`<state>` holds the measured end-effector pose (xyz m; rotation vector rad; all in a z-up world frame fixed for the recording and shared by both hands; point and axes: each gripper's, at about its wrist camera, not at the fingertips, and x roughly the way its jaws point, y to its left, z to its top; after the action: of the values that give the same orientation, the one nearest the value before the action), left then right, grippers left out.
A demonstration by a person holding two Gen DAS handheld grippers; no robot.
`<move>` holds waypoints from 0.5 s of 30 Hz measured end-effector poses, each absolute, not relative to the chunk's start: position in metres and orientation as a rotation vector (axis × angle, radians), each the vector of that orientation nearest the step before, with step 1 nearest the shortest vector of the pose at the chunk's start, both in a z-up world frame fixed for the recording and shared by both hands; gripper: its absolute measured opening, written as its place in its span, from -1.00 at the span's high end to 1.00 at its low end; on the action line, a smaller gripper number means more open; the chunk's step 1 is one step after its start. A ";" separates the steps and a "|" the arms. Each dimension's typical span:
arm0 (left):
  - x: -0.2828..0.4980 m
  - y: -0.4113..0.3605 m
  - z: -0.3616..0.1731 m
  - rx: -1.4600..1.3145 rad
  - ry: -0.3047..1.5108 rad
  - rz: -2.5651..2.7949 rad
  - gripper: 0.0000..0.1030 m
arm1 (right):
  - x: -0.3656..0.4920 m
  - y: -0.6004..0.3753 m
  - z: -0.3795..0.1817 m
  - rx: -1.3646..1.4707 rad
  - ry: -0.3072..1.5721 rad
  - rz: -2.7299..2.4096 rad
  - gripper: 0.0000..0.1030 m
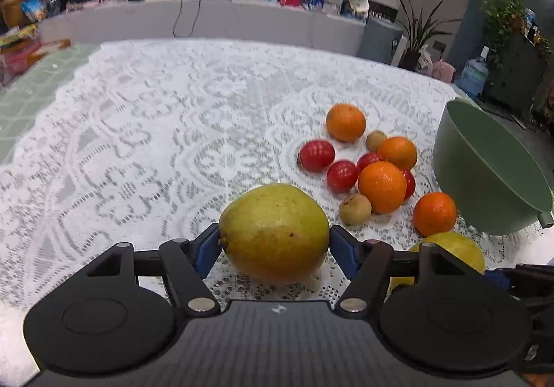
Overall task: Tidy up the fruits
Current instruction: 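Close the right tool on the large pear while the left tool grasps the other pear, then carry both pears over the green colander with both tools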
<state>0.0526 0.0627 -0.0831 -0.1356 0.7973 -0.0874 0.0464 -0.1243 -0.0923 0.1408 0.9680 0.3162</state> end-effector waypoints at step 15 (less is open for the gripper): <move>0.041 0.025 -0.004 -0.203 0.704 -0.227 -0.50 | 0.027 -0.185 -0.021 0.123 0.748 0.296 -0.29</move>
<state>0.0410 0.0251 -0.0041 -0.2033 0.7043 -0.2265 0.0274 -0.1847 -0.0213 0.1232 0.7476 0.2955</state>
